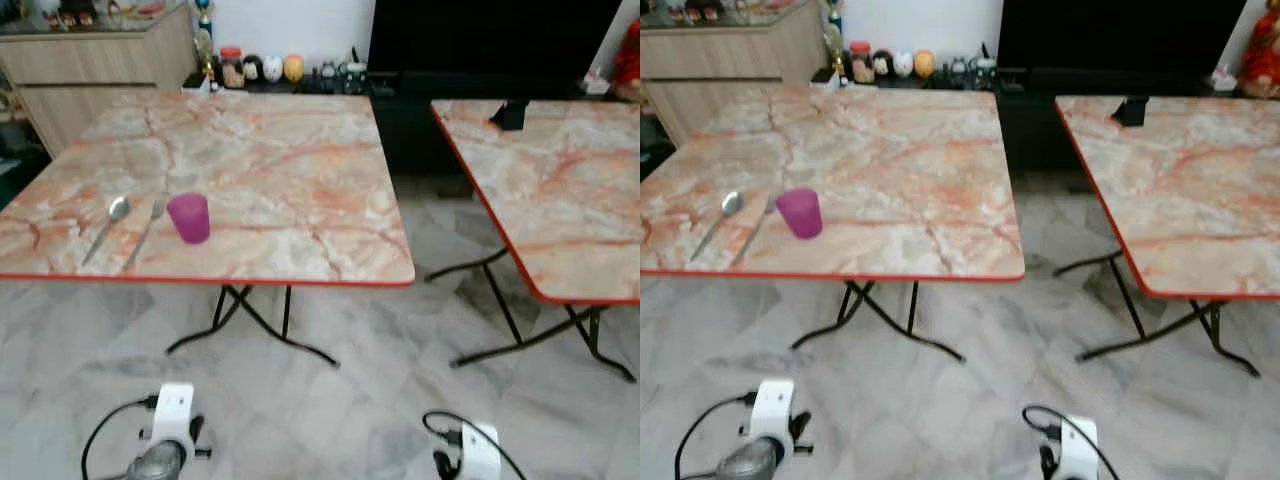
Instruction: Setting the table
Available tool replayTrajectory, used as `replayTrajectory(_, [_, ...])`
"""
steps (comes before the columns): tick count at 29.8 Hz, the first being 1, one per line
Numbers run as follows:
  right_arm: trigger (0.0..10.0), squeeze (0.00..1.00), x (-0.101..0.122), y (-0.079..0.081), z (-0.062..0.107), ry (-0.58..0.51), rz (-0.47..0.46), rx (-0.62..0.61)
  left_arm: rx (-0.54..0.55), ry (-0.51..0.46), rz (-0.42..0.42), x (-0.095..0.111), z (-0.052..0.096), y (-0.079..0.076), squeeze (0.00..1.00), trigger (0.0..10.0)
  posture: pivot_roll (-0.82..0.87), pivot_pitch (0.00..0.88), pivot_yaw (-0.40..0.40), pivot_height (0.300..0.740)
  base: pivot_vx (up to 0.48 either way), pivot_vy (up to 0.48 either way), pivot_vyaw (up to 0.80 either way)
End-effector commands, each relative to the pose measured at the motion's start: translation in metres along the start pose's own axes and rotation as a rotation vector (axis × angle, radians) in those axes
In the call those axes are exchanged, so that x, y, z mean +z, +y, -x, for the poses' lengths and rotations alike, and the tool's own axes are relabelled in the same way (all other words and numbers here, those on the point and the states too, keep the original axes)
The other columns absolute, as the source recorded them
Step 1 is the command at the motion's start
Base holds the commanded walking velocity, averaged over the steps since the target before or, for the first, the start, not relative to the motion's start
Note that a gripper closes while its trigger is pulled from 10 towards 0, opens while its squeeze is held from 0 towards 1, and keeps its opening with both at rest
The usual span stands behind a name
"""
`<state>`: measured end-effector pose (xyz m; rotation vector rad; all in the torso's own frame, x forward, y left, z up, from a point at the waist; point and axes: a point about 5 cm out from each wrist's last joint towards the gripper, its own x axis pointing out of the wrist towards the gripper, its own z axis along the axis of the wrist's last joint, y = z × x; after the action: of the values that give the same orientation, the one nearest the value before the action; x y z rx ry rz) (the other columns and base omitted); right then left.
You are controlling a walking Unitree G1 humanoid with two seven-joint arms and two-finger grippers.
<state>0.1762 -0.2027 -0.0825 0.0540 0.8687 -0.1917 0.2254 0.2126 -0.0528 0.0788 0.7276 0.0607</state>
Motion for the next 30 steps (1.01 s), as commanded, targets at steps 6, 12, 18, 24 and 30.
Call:
replayTrajectory(6, [10.0,0.0,-0.0023,0.009,-0.0001,0.014,0.008,0.022,0.012,0.019,-0.002,-0.0006,-0.0002,0.0036,0.0,10.0,0.03,0.0,0.011,0.74,0.0,0.0,0.0])
replayTrajectory(12, [10.0,0.0,-0.0035,0.011,0.0003,0.014,-0.001,0.025,0.016,0.022,0.002,-0.0019,0.0003,0.0053,0.0,10.0,0.02,0.0,0.019,0.74,0.0,0.0,0.0])
replayTrajectory(18, [10.0,0.0,-0.0046,0.0106,0.0004,0.023,0.003,0.021,0.017,0.022,-0.003,-0.0008,0.0,0.0062,0.0,10.0,0.03,0.0,0.021,0.74,0.0,0.48,0.0])
replayTrajectory(24, [10.0,0.0,-0.0037,0.0118,0.0001,0.019,0.007,0.027,0.02,0.011,0.0,0.0025,-0.0008,0.0066,0.0,10.0,0.03,0.0,0.021,0.74,0.0,0.48,0.0])
replayTrajectory(30, [10.0,0.0,-0.0045,0.013,0.0003,0.022,0.009,0.03,0.021,0.013,0.002,0.0019,-0.0007,0.0066,0.0,10.0,0.03,0.0,0.021,0.74,0.0,0.48,0.0])
